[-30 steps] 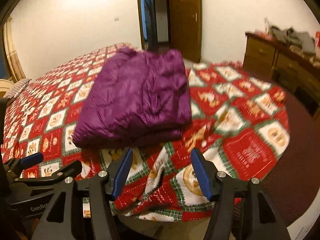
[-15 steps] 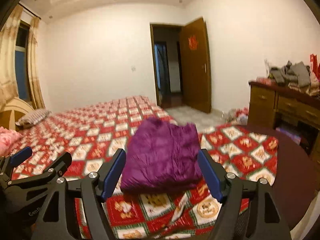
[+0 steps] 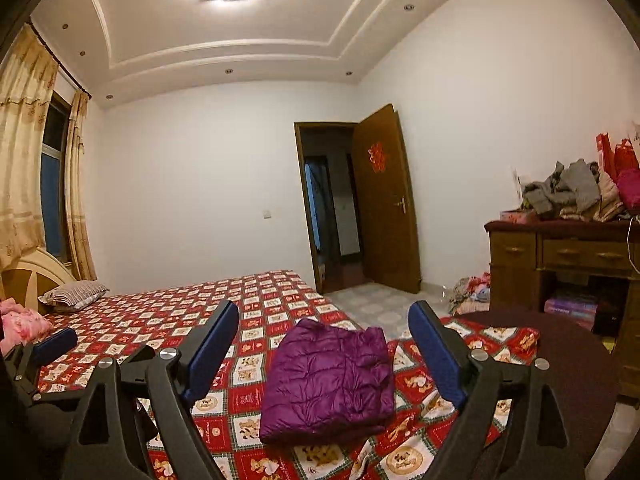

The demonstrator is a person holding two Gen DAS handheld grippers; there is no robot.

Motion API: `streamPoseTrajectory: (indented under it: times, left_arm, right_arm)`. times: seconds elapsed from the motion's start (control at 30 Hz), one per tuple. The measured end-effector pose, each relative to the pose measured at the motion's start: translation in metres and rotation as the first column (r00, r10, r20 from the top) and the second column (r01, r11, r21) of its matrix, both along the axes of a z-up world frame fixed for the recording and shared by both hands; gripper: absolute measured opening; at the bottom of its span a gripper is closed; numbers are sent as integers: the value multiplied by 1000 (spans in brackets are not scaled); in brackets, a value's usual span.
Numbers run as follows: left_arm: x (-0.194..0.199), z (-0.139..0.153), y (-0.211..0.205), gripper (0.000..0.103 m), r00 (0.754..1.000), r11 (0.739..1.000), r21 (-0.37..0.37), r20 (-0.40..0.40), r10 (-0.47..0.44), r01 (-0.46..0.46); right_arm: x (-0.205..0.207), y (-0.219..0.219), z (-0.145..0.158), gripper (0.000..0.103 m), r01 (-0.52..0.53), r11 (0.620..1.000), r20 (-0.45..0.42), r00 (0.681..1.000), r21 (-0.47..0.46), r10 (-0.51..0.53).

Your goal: Fold large clothes

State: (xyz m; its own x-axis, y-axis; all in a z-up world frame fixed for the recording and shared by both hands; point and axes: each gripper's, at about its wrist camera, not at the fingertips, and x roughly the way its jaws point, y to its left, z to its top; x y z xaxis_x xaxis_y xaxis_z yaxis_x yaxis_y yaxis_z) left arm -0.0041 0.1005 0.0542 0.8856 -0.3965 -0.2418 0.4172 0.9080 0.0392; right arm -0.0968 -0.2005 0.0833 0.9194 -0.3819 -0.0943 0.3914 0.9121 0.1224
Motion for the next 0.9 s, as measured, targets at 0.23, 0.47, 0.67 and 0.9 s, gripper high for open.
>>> streamPoseTrajectory:
  times: [0.23,0.47,0.67,0.9]
  left_arm:
    - [-4,3,2,103,999,999,8,12,37,-37]
    - [-6,3,0,103,999,999,14,18,50,-50]
    - [-1,2,3,103,999,999,-2,-9,49,-49]
    - [-2,2,6,103,999,999,-9,-4,53,-53]
  right_arm:
    - [-4,1,1,88,-12,1000,-7,1000,15,12]
    - [-7,3,2,88,-13,1000,2,1000,3,13]
    - [-2,2,-2,88,-18,1000,-14,1000,18,18]
    - [1,4,-5,88,-26,999,-26,999,20,26]
